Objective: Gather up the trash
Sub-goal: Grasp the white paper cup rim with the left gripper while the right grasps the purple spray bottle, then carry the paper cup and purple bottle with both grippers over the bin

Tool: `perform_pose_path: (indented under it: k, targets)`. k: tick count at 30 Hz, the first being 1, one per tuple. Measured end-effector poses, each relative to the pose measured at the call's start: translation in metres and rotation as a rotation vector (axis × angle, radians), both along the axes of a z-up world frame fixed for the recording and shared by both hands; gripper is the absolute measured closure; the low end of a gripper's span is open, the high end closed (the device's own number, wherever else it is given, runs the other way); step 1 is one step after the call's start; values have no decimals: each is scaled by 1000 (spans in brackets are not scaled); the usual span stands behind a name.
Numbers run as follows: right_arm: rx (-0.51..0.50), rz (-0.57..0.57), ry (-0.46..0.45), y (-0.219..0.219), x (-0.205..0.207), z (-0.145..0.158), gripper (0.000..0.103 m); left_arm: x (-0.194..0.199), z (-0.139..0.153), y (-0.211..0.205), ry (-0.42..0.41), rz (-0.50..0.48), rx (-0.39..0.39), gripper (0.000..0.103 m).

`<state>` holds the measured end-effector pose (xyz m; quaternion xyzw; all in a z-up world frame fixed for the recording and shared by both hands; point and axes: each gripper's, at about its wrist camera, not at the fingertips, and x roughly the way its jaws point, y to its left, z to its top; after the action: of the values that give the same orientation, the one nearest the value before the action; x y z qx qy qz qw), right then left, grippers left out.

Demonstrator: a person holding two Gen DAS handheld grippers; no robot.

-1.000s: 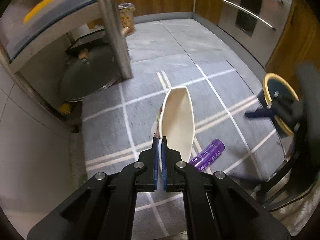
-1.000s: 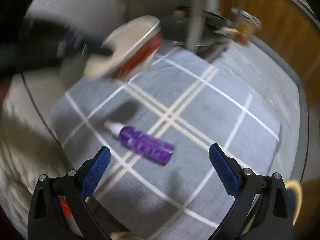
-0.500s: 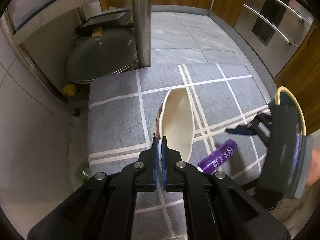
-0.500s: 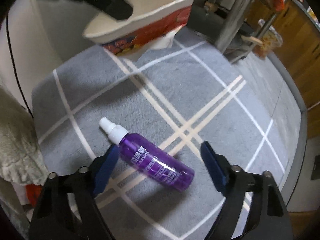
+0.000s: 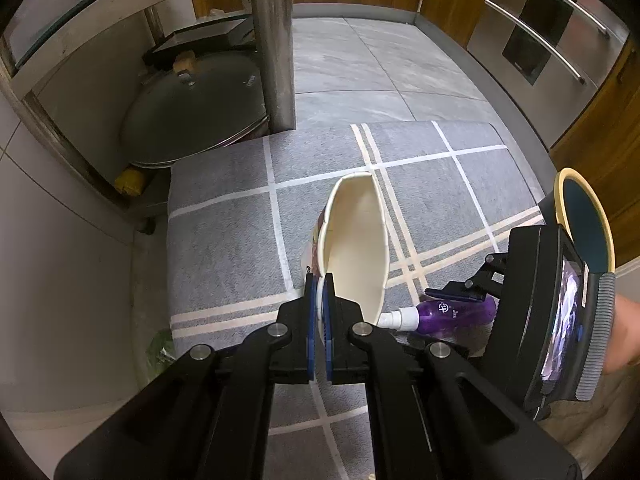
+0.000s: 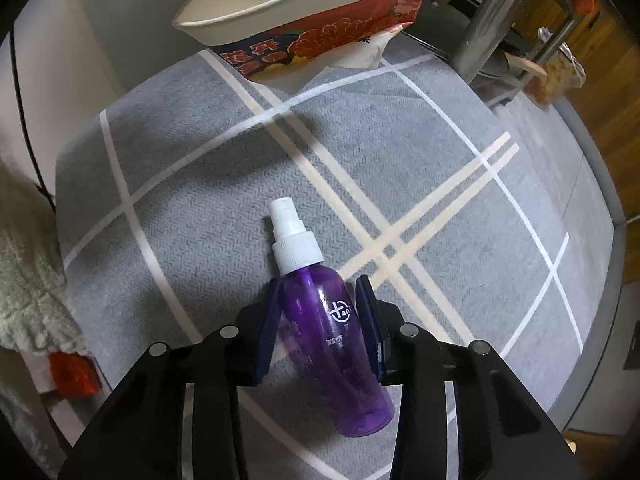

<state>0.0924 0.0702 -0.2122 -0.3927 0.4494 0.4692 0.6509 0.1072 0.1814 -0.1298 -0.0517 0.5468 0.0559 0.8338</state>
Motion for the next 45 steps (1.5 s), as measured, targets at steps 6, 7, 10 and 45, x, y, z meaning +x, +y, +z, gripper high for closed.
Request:
perform_pose_path:
  k: [6,7,10,45]
  targets:
    - [21,-43,-5,-6,3,9,65,0,1,-8,0,-13,14,100]
    - [25,-57,-9,-9,4,12,65,0,1,-10,0,-16,15,100]
    - [36,-103,-26,-20,7,20,65,0,4,-16,-8,-25,13,100]
    - [339,-1024,-153,-316,63,150,69,31,33,-240,-125,-382,8,100]
